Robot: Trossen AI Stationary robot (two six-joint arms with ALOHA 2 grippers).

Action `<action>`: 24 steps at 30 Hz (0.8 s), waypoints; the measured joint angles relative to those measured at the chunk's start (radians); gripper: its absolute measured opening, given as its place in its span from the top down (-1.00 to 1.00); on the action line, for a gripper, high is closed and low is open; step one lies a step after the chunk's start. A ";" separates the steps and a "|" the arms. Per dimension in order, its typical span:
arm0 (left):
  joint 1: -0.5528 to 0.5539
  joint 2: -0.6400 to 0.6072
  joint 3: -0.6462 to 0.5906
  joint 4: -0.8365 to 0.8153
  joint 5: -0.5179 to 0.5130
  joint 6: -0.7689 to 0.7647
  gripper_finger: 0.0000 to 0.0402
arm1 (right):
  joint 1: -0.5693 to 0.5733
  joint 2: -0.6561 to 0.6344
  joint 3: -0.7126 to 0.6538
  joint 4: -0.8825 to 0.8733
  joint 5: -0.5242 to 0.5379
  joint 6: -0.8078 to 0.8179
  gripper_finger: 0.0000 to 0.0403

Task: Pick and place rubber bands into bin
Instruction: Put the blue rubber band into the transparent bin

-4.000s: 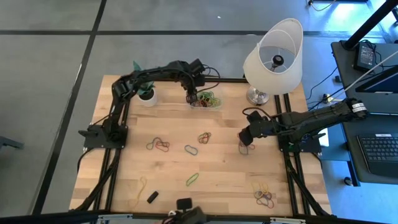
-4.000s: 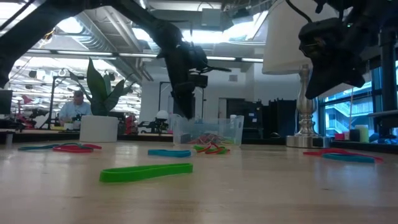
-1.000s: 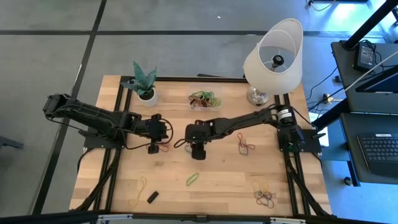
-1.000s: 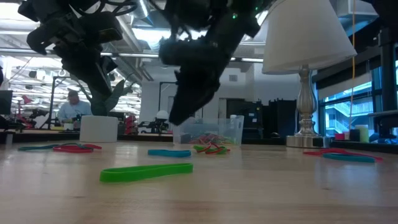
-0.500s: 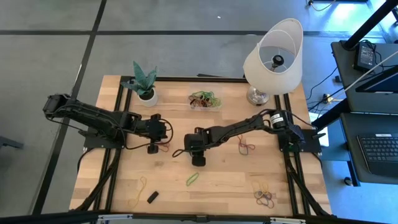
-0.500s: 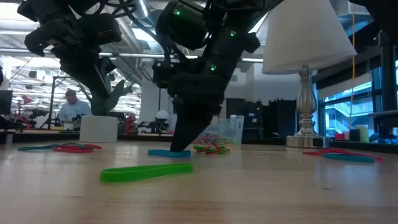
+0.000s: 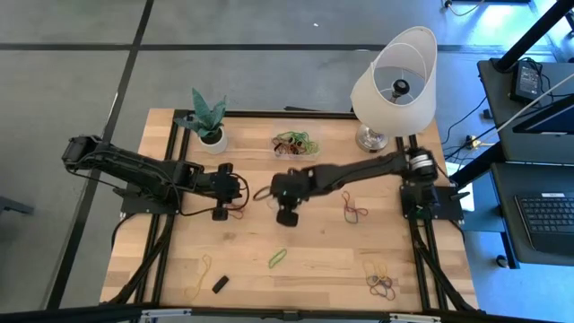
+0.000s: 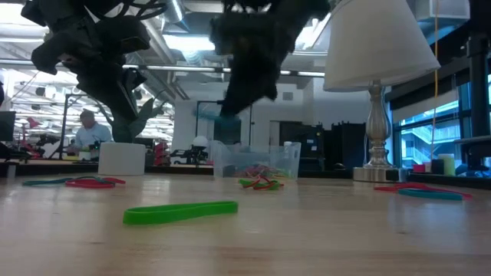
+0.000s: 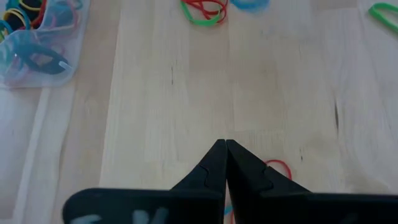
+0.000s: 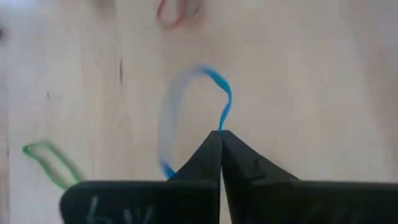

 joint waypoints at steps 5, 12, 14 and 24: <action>0.000 0.000 0.000 0.000 0.000 0.016 0.98 | -0.061 -0.137 0.000 -0.060 0.105 -0.006 0.98; 0.014 0.000 0.000 -0.009 -0.016 0.018 0.98 | -0.251 -0.231 0.001 -0.061 0.210 0.022 0.99; 0.029 0.000 0.000 -0.013 -0.019 0.018 0.98 | -0.317 -0.225 0.001 -0.065 0.210 0.021 0.99; 0.149 -0.013 0.000 -0.026 0.001 -0.030 0.98 | -0.513 -0.058 0.000 -0.157 0.128 -0.012 1.00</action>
